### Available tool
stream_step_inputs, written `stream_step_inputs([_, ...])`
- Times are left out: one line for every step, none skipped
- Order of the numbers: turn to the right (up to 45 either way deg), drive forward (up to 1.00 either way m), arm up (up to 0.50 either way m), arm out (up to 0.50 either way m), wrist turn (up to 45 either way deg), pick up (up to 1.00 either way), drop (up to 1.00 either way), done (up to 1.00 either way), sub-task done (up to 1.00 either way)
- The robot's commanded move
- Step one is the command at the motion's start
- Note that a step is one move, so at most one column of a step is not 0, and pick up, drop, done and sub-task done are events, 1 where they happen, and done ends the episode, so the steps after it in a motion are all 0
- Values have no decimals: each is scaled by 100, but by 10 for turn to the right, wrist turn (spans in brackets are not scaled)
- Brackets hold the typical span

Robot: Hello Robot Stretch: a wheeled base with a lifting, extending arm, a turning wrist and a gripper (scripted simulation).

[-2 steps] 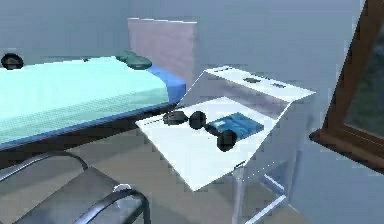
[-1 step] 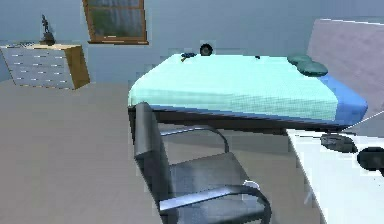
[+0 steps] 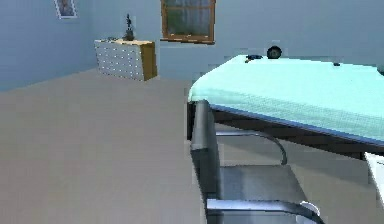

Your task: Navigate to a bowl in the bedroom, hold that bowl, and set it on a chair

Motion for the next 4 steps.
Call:
stream_step_inputs([0,25,0,0,0,0,0,0,0])
stream_step_inputs([-450,0,0,0,0,0,0,0,0])
stream_step_inputs([-450,0,0,0,0,0,0,0,0])
stream_step_inputs([-210,0,0,0,0,0,0,0,0])
